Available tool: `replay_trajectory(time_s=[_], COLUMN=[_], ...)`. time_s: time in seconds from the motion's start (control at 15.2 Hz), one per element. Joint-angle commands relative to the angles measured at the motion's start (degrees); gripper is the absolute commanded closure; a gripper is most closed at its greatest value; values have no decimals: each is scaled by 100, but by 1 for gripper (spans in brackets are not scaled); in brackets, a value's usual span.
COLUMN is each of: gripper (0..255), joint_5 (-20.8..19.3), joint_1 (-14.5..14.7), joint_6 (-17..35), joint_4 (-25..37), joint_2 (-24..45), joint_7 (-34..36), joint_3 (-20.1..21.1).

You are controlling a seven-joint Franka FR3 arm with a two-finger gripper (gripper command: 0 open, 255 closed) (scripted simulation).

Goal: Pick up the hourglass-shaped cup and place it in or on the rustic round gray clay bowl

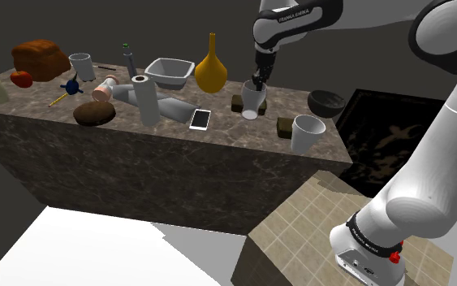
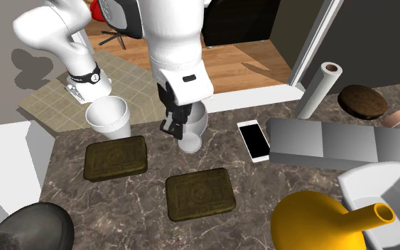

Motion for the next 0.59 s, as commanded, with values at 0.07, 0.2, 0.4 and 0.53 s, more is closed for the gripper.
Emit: replay_trajectory(time_s=[0.07, 0.2, 0.4, 0.53], gripper=[255, 255, 255, 255], joint_5=[-6, -8, -10, -10], joint_1=[4, 6, 8, 10], joint_6=[-221, -366, -585, -732], joint_4=[153, 263, 440, 565], joint_2=[-72, -106, -150, -172], joint_7=[-10, -18, -31, -41], joint_3=[-1, -1, -1, -1])
